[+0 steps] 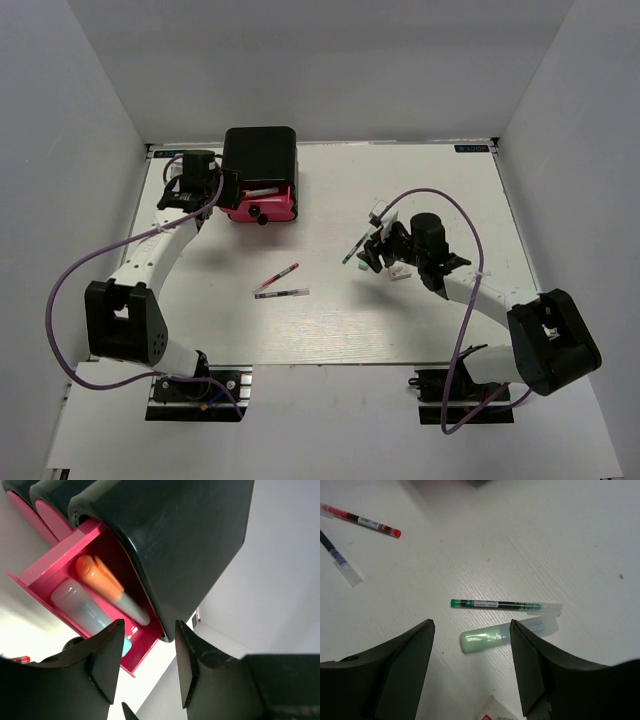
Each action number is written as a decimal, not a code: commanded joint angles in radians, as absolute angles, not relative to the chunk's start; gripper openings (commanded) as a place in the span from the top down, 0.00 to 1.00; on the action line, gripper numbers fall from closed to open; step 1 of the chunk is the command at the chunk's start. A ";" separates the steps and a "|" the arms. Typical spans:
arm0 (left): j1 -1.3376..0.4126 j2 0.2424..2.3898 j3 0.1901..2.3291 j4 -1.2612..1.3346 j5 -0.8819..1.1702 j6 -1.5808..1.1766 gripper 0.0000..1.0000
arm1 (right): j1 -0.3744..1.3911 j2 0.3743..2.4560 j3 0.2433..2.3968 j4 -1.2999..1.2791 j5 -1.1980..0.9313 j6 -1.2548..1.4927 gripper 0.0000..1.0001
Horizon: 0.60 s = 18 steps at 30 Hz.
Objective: Sort the stationery into containers
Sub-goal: Place the pen in the drawer.
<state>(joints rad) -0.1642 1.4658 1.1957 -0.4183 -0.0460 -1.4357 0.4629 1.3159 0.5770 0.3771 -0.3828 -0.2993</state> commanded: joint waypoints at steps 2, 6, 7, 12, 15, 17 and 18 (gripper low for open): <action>-0.167 1.410 1.224 -0.413 -0.063 -1.436 0.45 | 0.451 1.350 0.612 0.347 -0.364 -0.183 0.32; -0.167 1.388 1.224 -0.413 -0.054 -1.436 0.45 | 0.443 1.367 0.624 0.347 -0.373 -0.220 0.33; -0.167 1.376 1.224 -0.413 -0.054 -1.401 0.47 | 0.439 1.368 0.629 0.350 -0.377 -0.247 0.37; -0.167 1.281 1.220 -0.431 -0.087 -1.232 0.70 | 0.407 1.390 0.643 0.223 -0.611 -0.856 0.49; -0.167 1.212 1.152 -0.440 -0.097 -1.079 0.77 | 0.385 1.451 0.730 -0.034 -0.756 -1.223 0.63; -0.167 1.128 1.076 -0.428 -0.084 -0.970 0.76 | 0.376 1.550 0.826 -0.276 -0.793 -1.387 0.70; -0.167 1.099 1.051 -0.428 -0.075 -0.947 0.72 | 0.370 1.584 0.903 -0.360 -0.810 -1.615 0.70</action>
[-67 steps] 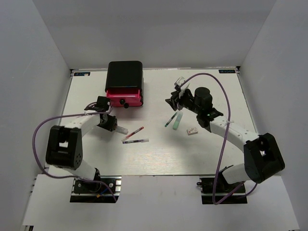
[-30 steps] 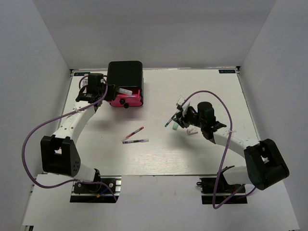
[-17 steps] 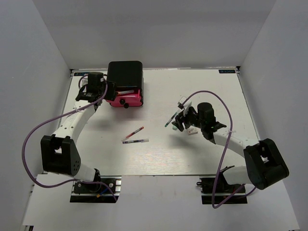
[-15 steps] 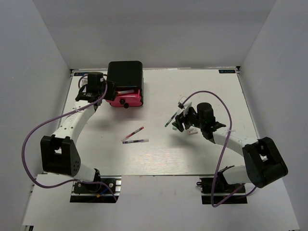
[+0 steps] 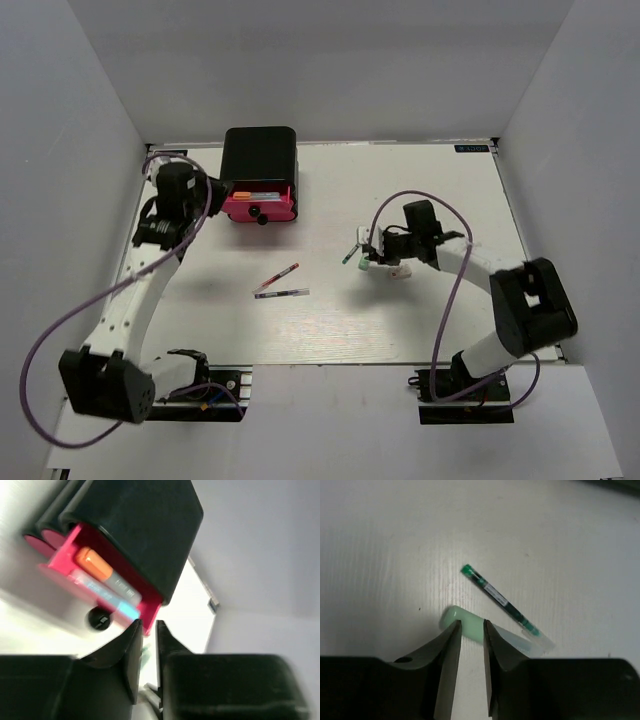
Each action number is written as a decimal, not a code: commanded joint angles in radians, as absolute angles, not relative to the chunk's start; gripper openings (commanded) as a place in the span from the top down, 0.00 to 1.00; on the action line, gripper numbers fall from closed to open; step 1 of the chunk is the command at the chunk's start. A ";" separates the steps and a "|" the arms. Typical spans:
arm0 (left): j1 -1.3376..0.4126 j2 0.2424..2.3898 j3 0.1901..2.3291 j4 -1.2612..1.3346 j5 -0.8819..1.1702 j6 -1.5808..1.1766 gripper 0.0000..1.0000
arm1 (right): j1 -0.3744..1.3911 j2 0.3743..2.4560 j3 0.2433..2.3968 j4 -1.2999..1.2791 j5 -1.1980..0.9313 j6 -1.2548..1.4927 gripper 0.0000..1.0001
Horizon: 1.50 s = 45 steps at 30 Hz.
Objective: Sort the stationery into containers
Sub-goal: Pick up the pen from the center of the board.
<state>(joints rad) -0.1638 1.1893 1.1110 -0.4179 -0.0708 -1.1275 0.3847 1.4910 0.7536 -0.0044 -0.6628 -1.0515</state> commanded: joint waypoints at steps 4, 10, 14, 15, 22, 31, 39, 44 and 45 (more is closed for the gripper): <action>-0.167 0.961 0.913 -0.465 -0.066 -0.917 0.33 | 0.367 1.747 1.090 -0.699 -0.781 -1.819 0.59; -0.167 0.815 0.802 -0.537 -0.084 -0.927 0.20 | 0.368 1.939 1.366 -0.924 -0.686 -2.023 0.49; -0.167 0.793 0.769 -0.560 -0.084 -0.936 0.19 | 0.367 2.020 1.486 -1.086 -0.615 -2.141 0.46; -0.167 0.782 0.758 -0.569 -0.084 -0.936 0.19 | 0.368 2.025 1.512 -1.101 -0.597 -2.166 0.46; -0.167 0.792 0.735 -0.560 -0.075 -0.945 0.19 | 0.376 2.085 1.545 -1.160 -0.535 -2.171 0.50; -0.167 0.811 0.716 -0.540 -0.075 -0.945 0.19 | 0.368 2.092 1.514 -1.037 -0.554 -2.049 0.50; -0.167 0.811 0.707 -0.531 -0.066 -0.954 0.19 | 0.371 2.079 1.493 -0.950 -0.589 -1.947 0.50; -0.167 0.821 0.698 -0.522 -0.057 -0.954 0.19 | 0.373 2.114 1.486 -0.959 -0.528 -1.948 0.51; -0.167 0.831 0.698 -0.522 -0.057 -0.954 0.19 | 0.373 2.123 1.486 -0.960 -0.517 -1.948 0.54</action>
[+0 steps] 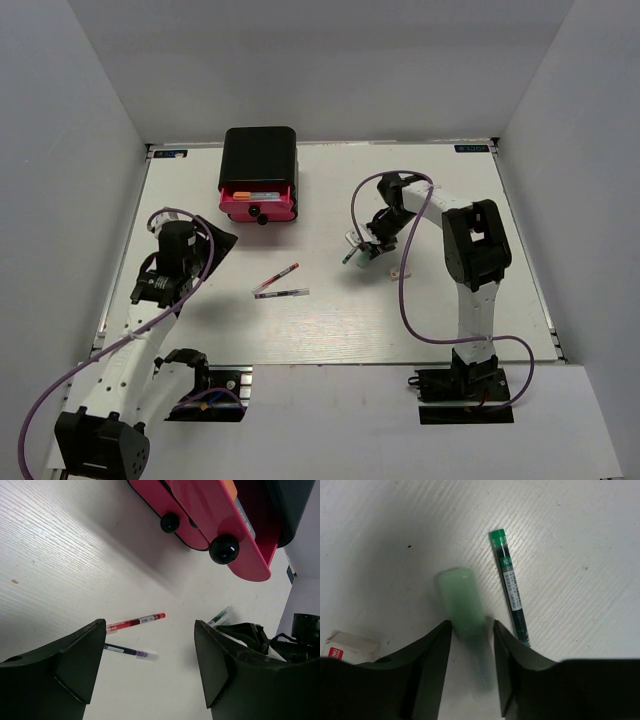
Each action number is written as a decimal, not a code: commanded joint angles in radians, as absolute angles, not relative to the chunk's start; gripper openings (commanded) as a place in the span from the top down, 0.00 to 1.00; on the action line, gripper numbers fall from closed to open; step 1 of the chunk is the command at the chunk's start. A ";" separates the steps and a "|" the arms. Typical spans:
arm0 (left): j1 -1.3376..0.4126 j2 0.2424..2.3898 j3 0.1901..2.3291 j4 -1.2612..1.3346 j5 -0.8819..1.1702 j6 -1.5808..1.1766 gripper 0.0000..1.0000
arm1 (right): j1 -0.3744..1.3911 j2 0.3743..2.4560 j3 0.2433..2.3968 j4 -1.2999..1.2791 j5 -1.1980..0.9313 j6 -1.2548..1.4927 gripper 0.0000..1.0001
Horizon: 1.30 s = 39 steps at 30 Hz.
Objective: Sort the stationery into containers
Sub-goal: Pick up the pen from the center of the board, then place the pen in the drawer.
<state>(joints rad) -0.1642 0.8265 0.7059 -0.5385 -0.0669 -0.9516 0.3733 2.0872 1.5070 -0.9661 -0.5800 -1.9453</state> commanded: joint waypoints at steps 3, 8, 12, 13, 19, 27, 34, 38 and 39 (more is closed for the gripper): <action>-0.167 0.831 0.698 -0.512 -0.046 -0.954 0.19 | 0.370 2.125 1.493 -0.995 -0.497 -1.951 0.71; -0.167 0.841 0.678 -0.473 -0.017 -0.963 0.19 | 0.364 2.045 1.477 -1.058 -0.551 -1.953 0.99; -0.167 0.850 0.629 -0.433 0.001 -0.976 0.19 | 0.379 1.941 1.549 -1.157 -0.793 -1.925 1.00; -0.167 0.850 0.620 -0.420 0.011 -0.988 0.19 | 0.386 1.915 1.589 -1.160 -0.837 -1.878 1.00; -0.167 0.900 0.583 -0.324 0.044 -0.997 0.19 | 0.472 1.838 1.645 -0.710 -1.126 -1.307 1.00; -0.167 0.951 0.554 -0.213 0.064 -1.025 0.19 | 0.603 1.821 1.543 0.360 -1.002 -0.480 1.00; -0.167 0.960 0.554 -0.201 0.064 -1.035 0.19 | 0.650 1.971 1.640 0.643 -0.882 -0.296 1.00; -0.167 0.951 0.534 -0.201 0.064 -1.045 0.19 | 0.655 2.049 1.715 0.712 -0.873 -0.230 1.00; -0.167 0.951 0.534 -0.201 0.064 -1.045 0.19 | 0.655 2.069 1.736 0.712 -0.868 -0.226 1.00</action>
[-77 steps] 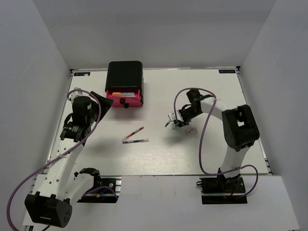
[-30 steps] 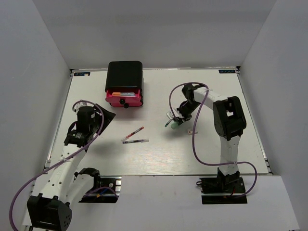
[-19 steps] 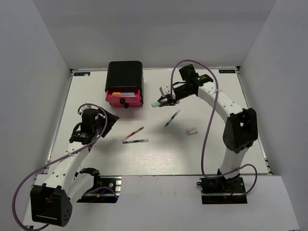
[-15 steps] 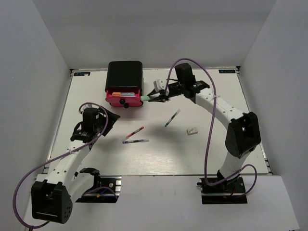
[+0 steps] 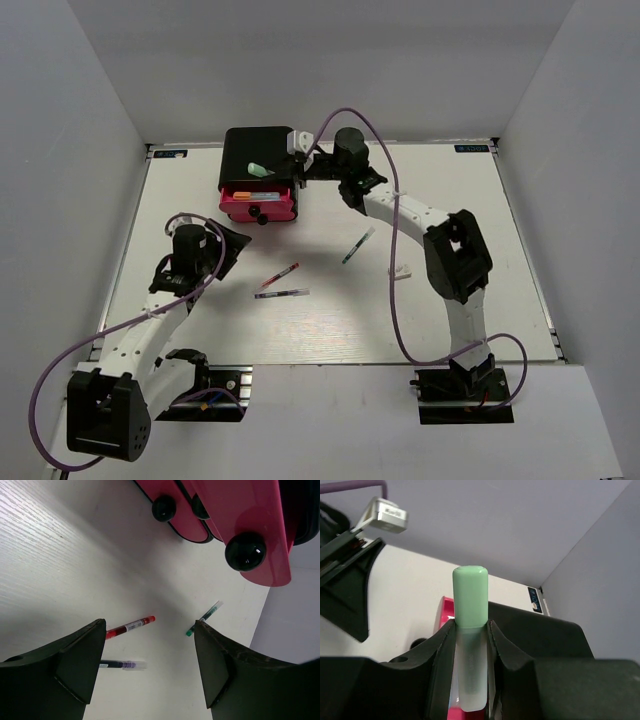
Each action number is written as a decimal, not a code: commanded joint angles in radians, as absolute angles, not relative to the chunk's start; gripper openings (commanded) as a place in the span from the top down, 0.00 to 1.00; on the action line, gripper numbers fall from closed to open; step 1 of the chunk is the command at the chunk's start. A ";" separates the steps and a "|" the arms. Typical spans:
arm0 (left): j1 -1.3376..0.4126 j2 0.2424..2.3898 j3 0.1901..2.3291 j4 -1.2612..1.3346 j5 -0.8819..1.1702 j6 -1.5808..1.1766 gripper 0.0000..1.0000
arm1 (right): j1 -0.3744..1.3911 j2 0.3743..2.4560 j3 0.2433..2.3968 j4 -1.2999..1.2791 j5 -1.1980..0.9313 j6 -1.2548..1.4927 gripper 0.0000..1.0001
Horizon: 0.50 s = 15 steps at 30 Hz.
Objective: Sort the stationery into containers
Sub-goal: Place the pen in the drawer.
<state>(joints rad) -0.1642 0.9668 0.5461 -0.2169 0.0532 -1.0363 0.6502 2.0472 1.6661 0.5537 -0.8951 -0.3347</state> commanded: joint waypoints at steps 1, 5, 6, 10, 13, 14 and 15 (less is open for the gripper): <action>-0.167 0.951 0.525 -0.190 0.064 -1.045 0.19 | 0.658 2.088 1.744 0.709 -0.862 -0.222 1.00; -0.167 0.962 0.525 -0.152 0.075 -1.065 0.19 | 0.667 2.154 1.781 0.700 -0.873 -0.200 1.00; -0.167 0.962 0.534 -0.137 0.075 -1.065 0.19 | 0.664 2.158 1.796 0.696 -0.880 -0.195 1.00; -0.167 1.008 0.555 -0.097 0.075 -1.065 0.19 | 0.663 2.166 1.789 0.646 -0.911 -0.207 1.00; -0.167 1.057 0.577 -0.051 0.084 -1.065 0.19 | 0.664 2.161 1.781 0.591 -0.930 -0.244 0.91; -0.167 1.071 0.590 -0.032 0.084 -1.065 0.19 | 0.664 2.163 1.778 0.540 -0.946 -0.267 0.85; -0.167 1.097 0.607 -0.032 0.084 -1.052 0.19 | 0.663 2.163 1.784 0.526 -0.956 -0.293 0.74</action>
